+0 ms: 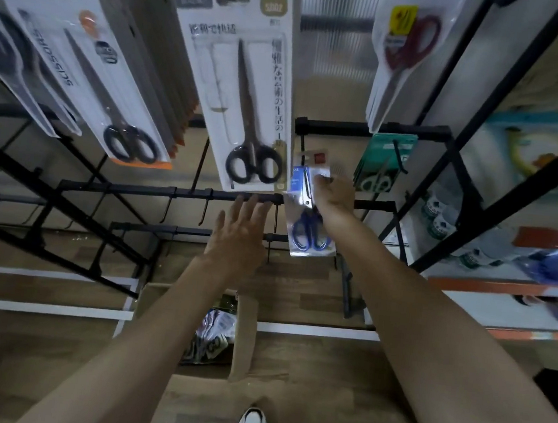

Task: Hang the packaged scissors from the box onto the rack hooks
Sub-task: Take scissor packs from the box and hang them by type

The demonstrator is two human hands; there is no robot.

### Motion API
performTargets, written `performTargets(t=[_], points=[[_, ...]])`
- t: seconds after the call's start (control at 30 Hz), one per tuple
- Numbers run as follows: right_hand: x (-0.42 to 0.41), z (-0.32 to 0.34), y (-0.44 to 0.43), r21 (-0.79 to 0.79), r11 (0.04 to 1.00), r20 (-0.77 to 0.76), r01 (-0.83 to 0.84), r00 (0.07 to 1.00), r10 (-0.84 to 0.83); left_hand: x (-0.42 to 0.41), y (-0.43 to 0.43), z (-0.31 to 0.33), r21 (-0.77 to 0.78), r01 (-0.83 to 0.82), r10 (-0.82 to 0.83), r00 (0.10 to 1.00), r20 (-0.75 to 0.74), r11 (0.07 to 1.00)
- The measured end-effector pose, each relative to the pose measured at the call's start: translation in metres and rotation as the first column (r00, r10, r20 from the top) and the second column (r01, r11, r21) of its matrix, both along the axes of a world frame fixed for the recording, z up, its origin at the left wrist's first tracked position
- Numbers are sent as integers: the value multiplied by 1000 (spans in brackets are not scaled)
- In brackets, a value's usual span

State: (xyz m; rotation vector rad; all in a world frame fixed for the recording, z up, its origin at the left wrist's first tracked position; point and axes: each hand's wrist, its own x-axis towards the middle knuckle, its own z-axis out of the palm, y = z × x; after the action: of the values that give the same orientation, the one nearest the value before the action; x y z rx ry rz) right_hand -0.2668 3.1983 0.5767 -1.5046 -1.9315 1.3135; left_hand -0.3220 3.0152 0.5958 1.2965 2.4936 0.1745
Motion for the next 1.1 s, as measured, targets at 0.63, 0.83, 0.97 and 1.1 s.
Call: performTargets(t=[0.63,0.83,0.97,1.1], points=[[-29,-35,9,216,974,10,75,997,-79,-36,-4,-50,150,0,-4,1000,24,989],[29,-12,-72,302,938,157,-170,979,127,0,-43,-17,-18,11,-11,999,31,1000],[46,33,-122,267,899,213,-347,931,296,8,-71,30,-63,10,-7,999,41,998],[38,72,-159,275,837,236,-473,877,418,0,-102,72,24,-62,61,998,32,998]])
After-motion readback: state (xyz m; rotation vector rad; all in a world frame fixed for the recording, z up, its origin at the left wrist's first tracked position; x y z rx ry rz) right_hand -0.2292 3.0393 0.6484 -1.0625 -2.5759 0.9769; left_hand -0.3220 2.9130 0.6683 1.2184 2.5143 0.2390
